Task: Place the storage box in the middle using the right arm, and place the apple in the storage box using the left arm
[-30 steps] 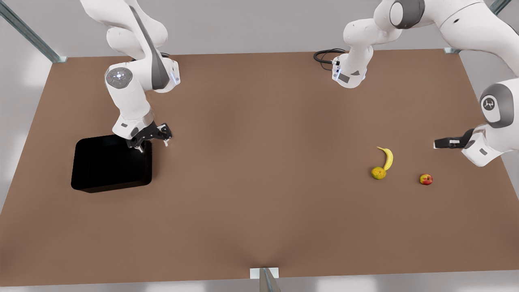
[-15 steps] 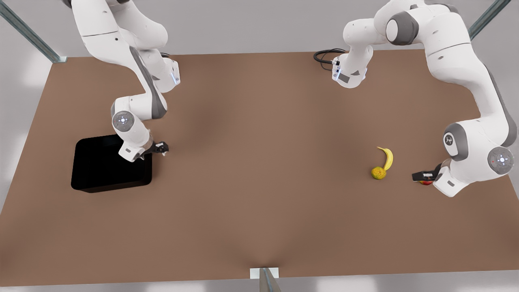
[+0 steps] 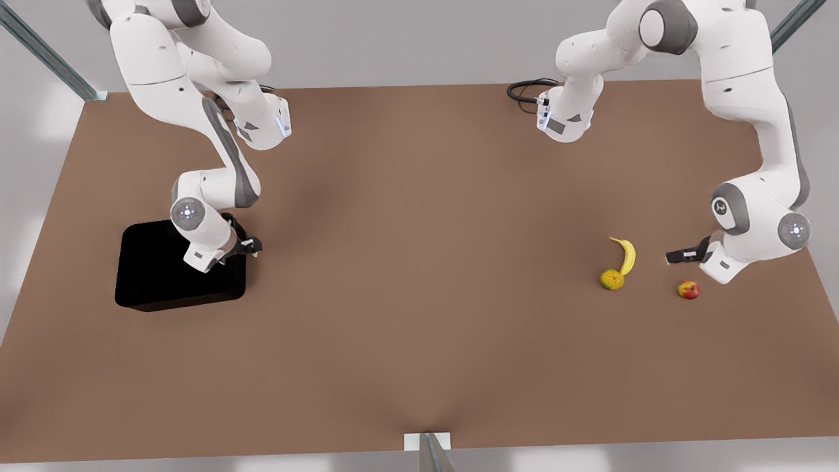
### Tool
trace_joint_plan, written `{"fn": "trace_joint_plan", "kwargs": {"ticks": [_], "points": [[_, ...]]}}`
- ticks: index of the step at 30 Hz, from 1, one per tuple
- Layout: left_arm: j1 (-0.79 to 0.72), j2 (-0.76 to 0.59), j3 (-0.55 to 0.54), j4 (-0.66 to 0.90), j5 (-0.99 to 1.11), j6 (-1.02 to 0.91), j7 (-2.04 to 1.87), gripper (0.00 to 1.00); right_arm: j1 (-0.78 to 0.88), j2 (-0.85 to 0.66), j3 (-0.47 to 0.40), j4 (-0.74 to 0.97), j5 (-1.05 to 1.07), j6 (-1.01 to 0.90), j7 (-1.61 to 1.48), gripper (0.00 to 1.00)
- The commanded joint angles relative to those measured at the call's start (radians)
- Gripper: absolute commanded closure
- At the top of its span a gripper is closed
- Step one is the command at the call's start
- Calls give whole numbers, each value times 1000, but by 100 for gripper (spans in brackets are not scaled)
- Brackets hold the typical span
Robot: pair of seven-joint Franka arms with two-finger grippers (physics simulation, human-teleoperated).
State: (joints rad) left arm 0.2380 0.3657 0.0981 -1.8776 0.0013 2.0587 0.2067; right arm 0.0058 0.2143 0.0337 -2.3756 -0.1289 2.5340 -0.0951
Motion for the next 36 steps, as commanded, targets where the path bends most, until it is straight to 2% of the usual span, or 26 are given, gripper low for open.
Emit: {"fn": "trace_joint_plan", "kwargs": {"ticks": [1, 7, 8, 9, 10, 11, 12, 13, 24, 29, 36], "points": [[3, 2, 0, 0, -3, 0, -3, 0, -1, 5, 0, 1, 0, 6, 0, 0], [32, 53, 0, 5, -14, 8, 0, 0, -3, 53, -14, 12, 0, 14, 0, 0], [33, 58, 0, 5, -14, 14, 2, 0, -1, 66, -18, 12, 0, 35, -2, 12], [40, 67, 0, 8, -14, 20, 2, 0, -1, 68, -20, 12, 0, 35, -2, 32], [40, 85, 0, 15, -12, 54, 2, 0, -1, 69, -18, 12, 0, 35, -2, 45], [38, 117, 0, 49, -12, 73, 3, 0, 0, 76, -20, 12, 0, 37, 0, 50], [41, 157, 0, 96, -11, 74, 3, 0, 0, 76, -18, 12, 0, 35, 0, 74], [50, 190, 0, 143, -11, 72, 13, 0, 0, 74, -18, 12, 0, 35, 0, 79], [52, 300, 0, 252, -44, 90, 31, 0, 16, 34, -18, 27, 2, 17, 6, 79], [84, 323, 0, 252, -41, 130, 154, 1, 106, 3, -17, 101, 14, -57, 46, 79], [75, 345, 0, 252, -70, 130, 152, 1, 303, 14, 0, 153, 29, -58, 359, 79]]}}
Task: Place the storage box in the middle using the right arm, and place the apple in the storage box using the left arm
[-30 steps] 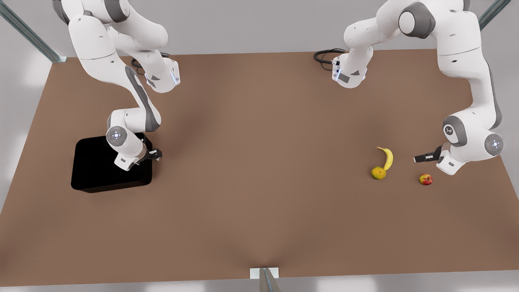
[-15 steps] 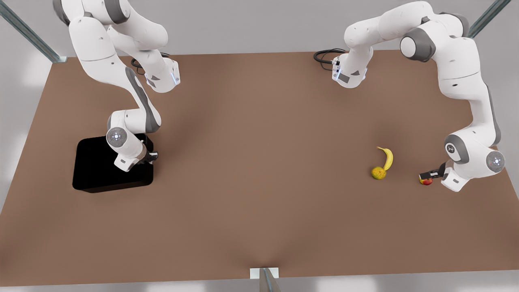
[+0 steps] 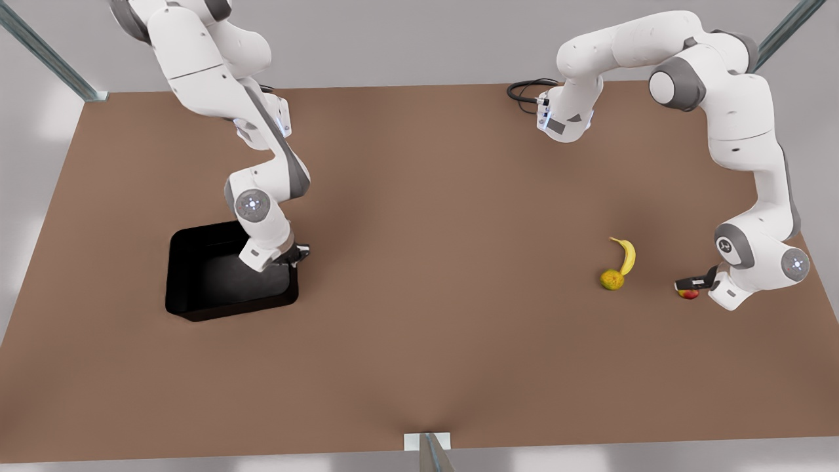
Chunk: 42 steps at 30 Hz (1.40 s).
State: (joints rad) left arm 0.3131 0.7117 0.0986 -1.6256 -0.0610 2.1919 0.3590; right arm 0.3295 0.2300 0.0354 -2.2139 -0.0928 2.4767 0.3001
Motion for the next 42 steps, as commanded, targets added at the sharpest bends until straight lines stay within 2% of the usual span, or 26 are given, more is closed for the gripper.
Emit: {"fn": "trace_joint_plan", "kwargs": {"ticks": [1, 6, 15, 19, 28, 31, 32, 38, 39, 40, 42], "points": [[0, 0, 0, 0, -8, 5, 0, 1, 11, 0, 0, 3, -4, -1, 23, 79], [0, 6, 0, 0, -8, 9, 0, 1, 160, 61, 1, 111, -4, -32, 280, 79], [3, 25, 0, 1, -10, 22, 2, 2, 381, 265, 1, 431, -7, -62, 683, 79], [3, 23, 1, 1, -8, 22, 3, 2, 434, 371, 1, 585, -7, -65, 803, 79], [3, 25, 1, 1, -8, 22, 5, 2, 540, 537, 0, 809, -10, -53, 1022, 79], [3, 29, 1, 4, -8, 25, 5, 2, 542, 606, -6, 915, -10, -47, 1031, 79], [3, 34, 1, 6, -8, 25, 5, 3, 542, 660, -6, 1010, -10, -47, 1033, 79], [4, 48, 1, 20, -8, 25, 8, 20, 546, 758, -11, 1043, -10, 179, 1038, 79], [4, 48, 1, 20, -8, 25, 14, 22, 546, 759, -11, 1042, -10, 188, 1039, 74], [4, 48, 1, 20, -8, 25, 14, 23, 549, 758, -12, 1040, -13, 191, 1039, 0], [3, 46, 1, 20, -8, 23, 14, 27, 562, 756, -26, 1042, -13, 191, 1041, 0]]}}
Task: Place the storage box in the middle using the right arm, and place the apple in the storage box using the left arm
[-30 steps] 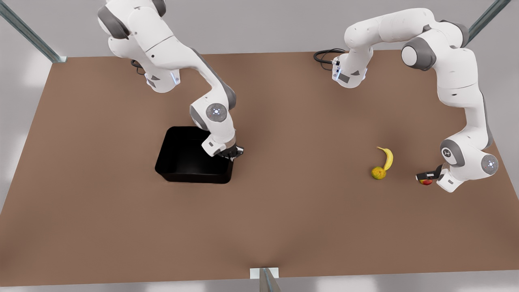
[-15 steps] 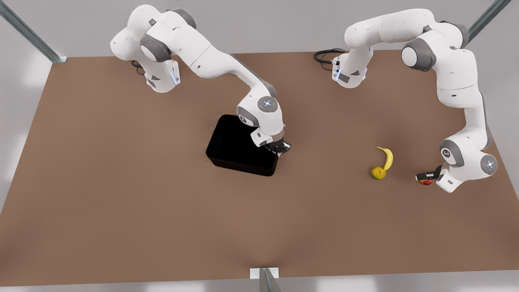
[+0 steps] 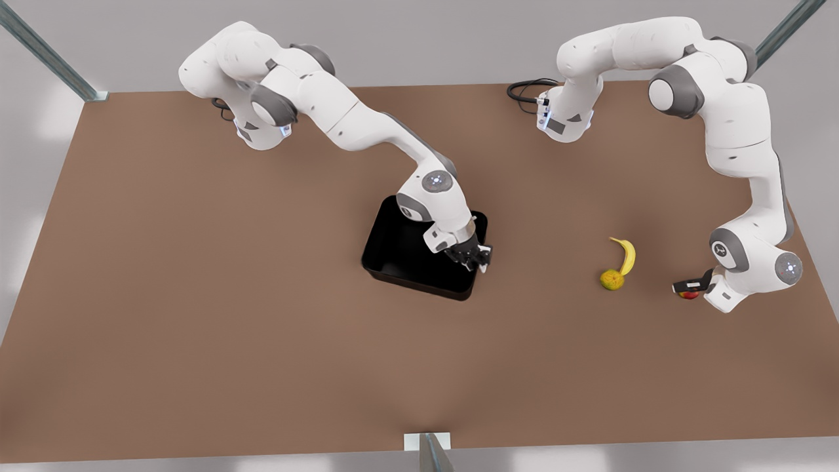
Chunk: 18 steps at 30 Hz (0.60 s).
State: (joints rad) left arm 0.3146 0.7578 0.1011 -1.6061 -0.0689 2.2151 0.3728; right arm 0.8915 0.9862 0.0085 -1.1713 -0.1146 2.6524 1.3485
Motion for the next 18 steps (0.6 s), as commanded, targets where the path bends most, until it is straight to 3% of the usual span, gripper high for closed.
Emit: {"fn": "trace_joint_plan", "kwargs": {"ticks": [1, 6, 12, 14, 15, 17, 18], "points": [[0, 0, 0, 0, 1, 0, 0, 27, 0, 0, 1, -1, 10, 15, -8, 0], [-5, 5, 3, 0, 6, 3, 5, 27, 0, -86, 2, -13, 33, -8, -8, 0], [-5, 18, 5, 9, 6, 3, 5, 26, -45, -305, 21, -74, 38, -230, -72, 0], [-5, 17, 5, 9, 6, 3, 6, 31, -123, -515, 42, -88, 170, -586, -394, 0], [-5, 18, 5, 9, 6, 3, 5, 33, -201, -688, 38, -175, 194, -817, -706, 0], [-6, 18, 5, 9, 6, 5, 6, 33, -532, -1010, 38, -413, 136, -1040, -1406, 0], [-6, 18, 5, 9, 6, 5, 6, 33, -663, -1104, 44, -410, 73, -1143, -1546, 0]]}}
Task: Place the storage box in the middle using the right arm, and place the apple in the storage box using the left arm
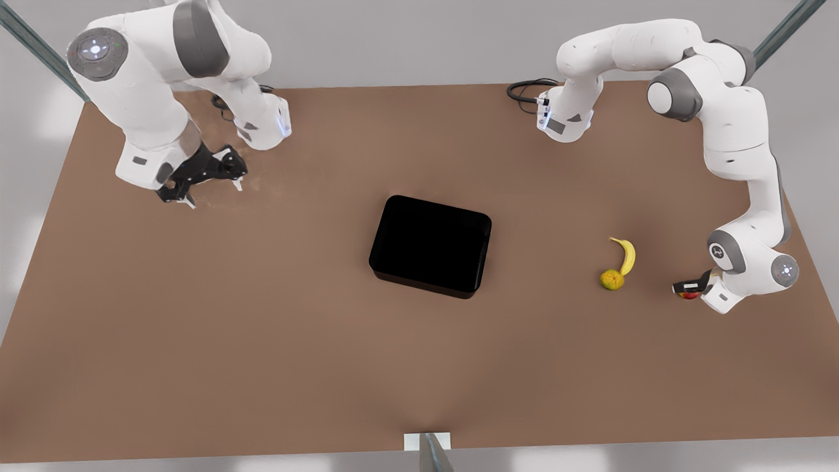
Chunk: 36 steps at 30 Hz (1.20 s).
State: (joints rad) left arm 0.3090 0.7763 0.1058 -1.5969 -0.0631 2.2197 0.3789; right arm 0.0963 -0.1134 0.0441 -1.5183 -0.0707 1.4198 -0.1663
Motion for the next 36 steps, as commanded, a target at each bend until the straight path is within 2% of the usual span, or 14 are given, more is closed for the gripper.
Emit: {"fn": "trace_joint_plan", "kwargs": {"ticks": [1, 2, 7, 9, 10, 16, 18, 19, 22, 32, 36], "points": [[-1, 0, 0, 0, 0, 0, 0, 33, 122, 14, -3, 35, -6, -30, 22, 0], [1, 0, 0, 0, 0, 0, 0, 33, 125, 49, 3, 75, -6, -41, 117, 0], [1, 1, 0, 6, 0, -2, 2, 35, 86, 112, -6, 73, -23, -10, 183, 0], [1, 3, 0, 6, 0, -2, 3, 35, 53, 187, -6, 73, 47, 125, 192, 0], [1, 3, 0, 6, 0, -2, 3, 35, -47, 187, -3, 81, 153, 140, 171, 0], [1, 8, 0, 8, 0, 0, 3, 38, -126, 190, -6, 78, 121, 150, 189, 0], [1, 8, 0, 8, 0, 0, 3, 38, -115, 204, -6, 75, 121, 160, 195, 0], [1, 8, 0, 8, 0, 0, 3, 38, -107, 212, 3, 79, 123, 165, 336, 0], [1, 8, 0, 8, 0, -2, 3, 38, -12, 233, 8, 69, 32, 165, 352, 0], [-4, -11, 0, 6, 3, -17, 5, 38, 17, 248, 16, 73, 38, 191, 369, 0], [-21, -60, 0, -18, 5, -34, 2, 38, 16, 255, 16, 75, 38, 196, 369, 0]]}}
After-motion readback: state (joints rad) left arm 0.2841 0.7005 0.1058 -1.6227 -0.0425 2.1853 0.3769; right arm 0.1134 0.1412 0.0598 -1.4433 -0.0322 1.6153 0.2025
